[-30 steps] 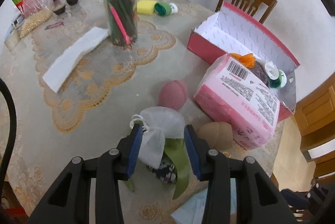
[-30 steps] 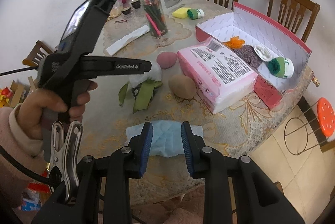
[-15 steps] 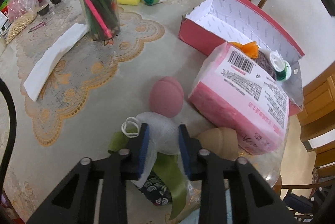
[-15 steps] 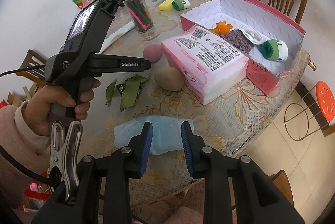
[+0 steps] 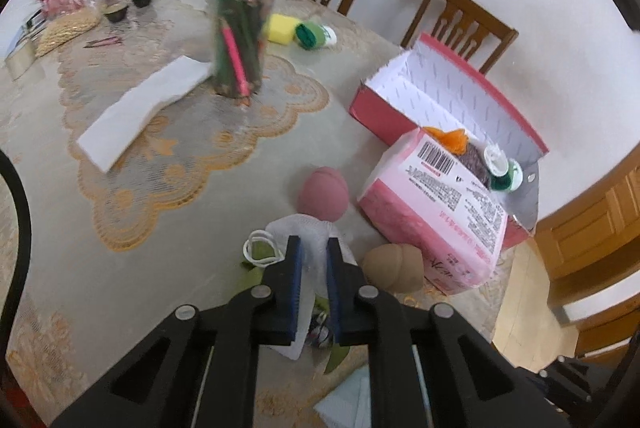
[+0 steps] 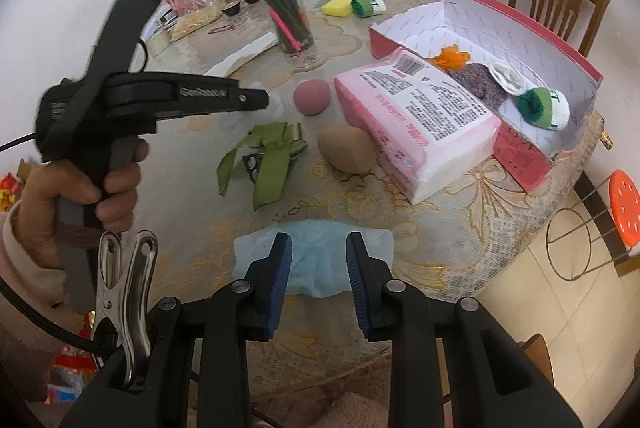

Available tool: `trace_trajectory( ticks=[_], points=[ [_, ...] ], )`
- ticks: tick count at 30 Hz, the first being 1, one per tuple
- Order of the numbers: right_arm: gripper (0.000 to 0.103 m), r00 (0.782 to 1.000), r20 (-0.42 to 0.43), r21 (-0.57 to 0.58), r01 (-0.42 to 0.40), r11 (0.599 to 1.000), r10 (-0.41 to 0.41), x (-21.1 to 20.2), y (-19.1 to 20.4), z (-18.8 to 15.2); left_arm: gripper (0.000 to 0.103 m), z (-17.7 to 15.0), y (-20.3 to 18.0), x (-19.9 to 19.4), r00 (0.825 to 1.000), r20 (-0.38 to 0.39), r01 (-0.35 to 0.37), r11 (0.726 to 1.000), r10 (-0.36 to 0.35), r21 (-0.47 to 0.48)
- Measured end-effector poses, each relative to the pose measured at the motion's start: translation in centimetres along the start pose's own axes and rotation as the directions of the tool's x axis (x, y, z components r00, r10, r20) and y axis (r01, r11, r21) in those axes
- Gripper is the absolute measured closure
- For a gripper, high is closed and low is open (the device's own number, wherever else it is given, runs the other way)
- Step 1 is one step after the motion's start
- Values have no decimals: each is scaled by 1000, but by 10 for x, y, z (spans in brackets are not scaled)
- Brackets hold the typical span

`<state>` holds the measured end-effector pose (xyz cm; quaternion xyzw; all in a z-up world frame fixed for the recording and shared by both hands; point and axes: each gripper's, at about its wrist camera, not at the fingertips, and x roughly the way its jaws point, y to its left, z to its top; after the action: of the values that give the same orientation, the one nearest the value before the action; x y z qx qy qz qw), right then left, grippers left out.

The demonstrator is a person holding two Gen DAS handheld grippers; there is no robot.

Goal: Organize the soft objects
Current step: 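Grasp the white plastic bag with the left gripper while the right grasps the black patterned pouch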

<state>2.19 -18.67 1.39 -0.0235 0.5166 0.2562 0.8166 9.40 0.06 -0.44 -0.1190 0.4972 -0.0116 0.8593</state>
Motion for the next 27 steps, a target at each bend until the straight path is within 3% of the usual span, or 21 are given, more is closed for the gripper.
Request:
trace_trajectory(
  ticks=[7,15,23,27],
  points=[
    [74,1000,-8,-52,-30,998,30,6,15,5,91,-19,23,-34,997,44,-60,997,62,-40],
    [74,994,-57,-85,-96,992,92,31,38,27,91,-54,59,-55,992,44,-114,982,122,-149],
    [74,987,-70,-170,-152,974,142,56,74,47,91,-85,82,-59,991,25,-124,963,134,-241],
    [74,984,-126,-190,-147,971,125,78,83,52,91,-94,85,-57,992,15,-117,957,126,-267]
  ],
)
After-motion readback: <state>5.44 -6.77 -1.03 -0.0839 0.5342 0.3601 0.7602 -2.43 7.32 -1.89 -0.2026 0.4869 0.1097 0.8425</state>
